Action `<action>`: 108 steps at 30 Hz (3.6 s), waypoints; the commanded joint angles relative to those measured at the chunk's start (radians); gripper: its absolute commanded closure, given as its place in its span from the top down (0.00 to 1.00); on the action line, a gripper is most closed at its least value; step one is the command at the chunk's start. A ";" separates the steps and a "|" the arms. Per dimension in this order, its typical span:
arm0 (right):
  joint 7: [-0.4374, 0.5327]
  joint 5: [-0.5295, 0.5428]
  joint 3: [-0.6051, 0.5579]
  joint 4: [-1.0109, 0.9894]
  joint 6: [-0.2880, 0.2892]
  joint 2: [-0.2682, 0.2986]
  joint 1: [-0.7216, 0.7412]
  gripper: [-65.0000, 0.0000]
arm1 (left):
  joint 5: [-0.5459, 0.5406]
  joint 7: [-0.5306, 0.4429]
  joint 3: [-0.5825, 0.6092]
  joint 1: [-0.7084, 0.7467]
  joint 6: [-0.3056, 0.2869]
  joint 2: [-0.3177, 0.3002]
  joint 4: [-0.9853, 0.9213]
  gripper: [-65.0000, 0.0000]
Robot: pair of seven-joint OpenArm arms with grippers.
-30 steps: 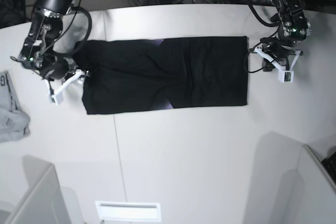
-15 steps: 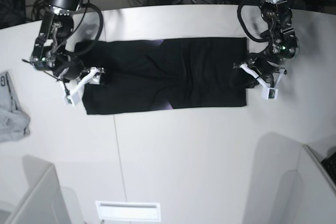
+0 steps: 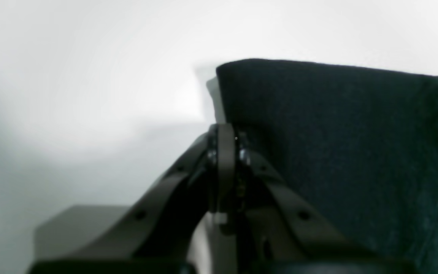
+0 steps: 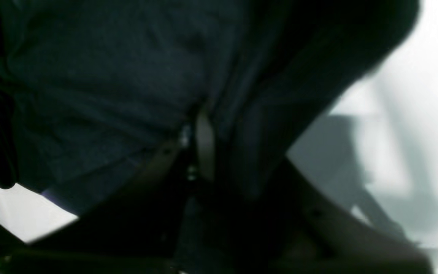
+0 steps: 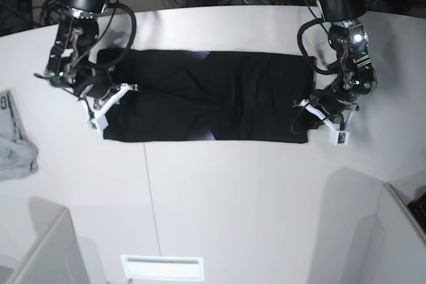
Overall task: Fold the T-shirt properly
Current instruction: 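Release and regrasp the shirt's short ends with both grippers, then lift the shirt end with the right gripper and fold it toward the left gripper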
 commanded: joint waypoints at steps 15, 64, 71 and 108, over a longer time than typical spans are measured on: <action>0.038 -0.011 -0.244 0.257 -0.320 0.064 -0.014 0.00 | 0.020 0.034 -0.011 0.048 0.007 -0.036 0.136 0.00; 0.075 -0.006 -0.905 0.341 -0.739 -0.162 0.081 0.00 | 0.009 0.036 0.001 0.203 0.007 -0.002 0.240 0.00; 0.095 -0.003 -0.964 0.246 -0.748 -0.174 0.138 0.00 | 0.009 0.036 -0.001 0.217 0.007 -0.002 0.240 0.00; 0.212 0.155 -1.060 0.122 -0.932 -0.186 0.258 0.00 | 0.016 0.036 0.044 0.208 0.007 0.045 0.255 0.00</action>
